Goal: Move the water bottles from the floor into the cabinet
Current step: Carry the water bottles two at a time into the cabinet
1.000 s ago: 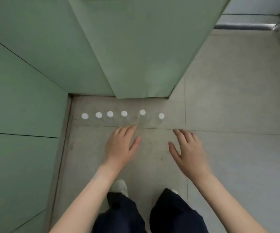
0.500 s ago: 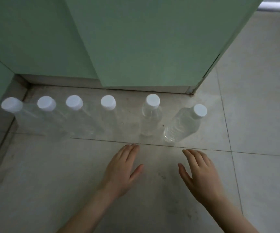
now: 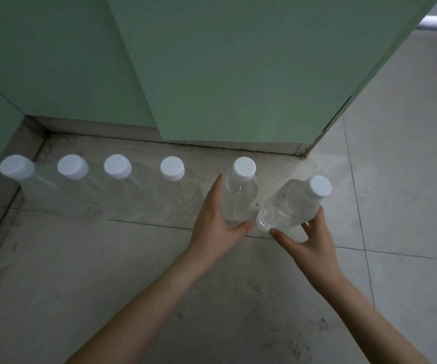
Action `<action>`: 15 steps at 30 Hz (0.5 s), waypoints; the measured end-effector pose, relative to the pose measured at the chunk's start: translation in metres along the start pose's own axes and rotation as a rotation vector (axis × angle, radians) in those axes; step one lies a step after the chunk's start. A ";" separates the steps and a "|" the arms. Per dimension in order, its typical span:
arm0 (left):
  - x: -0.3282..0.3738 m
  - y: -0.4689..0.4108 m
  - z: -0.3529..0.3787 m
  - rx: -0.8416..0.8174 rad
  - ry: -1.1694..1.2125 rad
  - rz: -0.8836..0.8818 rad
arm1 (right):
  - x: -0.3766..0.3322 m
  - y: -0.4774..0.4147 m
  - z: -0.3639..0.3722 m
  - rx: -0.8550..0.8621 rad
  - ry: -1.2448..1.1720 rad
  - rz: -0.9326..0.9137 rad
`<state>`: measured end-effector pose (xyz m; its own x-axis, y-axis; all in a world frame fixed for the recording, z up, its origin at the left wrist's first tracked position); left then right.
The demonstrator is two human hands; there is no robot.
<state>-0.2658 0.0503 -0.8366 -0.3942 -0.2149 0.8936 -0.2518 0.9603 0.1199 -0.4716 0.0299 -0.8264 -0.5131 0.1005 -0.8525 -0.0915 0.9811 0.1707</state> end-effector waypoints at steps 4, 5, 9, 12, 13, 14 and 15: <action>-0.002 -0.017 0.006 0.036 0.070 -0.021 | 0.008 -0.012 0.014 0.029 -0.083 0.068; -0.002 -0.017 0.005 0.045 0.072 -0.028 | 0.007 -0.011 0.015 0.050 -0.101 0.079; 0.008 0.005 -0.004 0.031 0.038 -0.108 | -0.005 0.014 0.006 0.078 -0.120 0.165; 0.024 0.047 -0.018 -0.027 -0.009 -0.220 | -0.028 0.050 -0.011 0.061 -0.101 0.218; 0.032 0.062 -0.024 -0.045 -0.023 -0.256 | -0.040 0.063 -0.018 0.049 -0.096 0.231; 0.043 0.076 -0.032 -0.064 -0.037 -0.286 | -0.054 0.075 -0.026 0.034 -0.105 0.244; 0.057 0.090 -0.041 -0.079 -0.044 -0.312 | -0.069 0.087 -0.035 0.018 -0.127 0.261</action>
<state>-0.2744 0.1316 -0.7576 -0.3473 -0.5069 0.7890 -0.2980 0.8574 0.4197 -0.4739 0.1029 -0.7360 -0.4063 0.3685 -0.8361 0.0451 0.9220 0.3845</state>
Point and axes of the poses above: each hand's wrist, its own y-axis away from the middle knuckle, its own z-axis out of the palm, x = y × z, the point moved 4 cm from there along -y, towards the middle knuckle, and after that the axes turned 4 degrees about y, right-handed, at the moved point
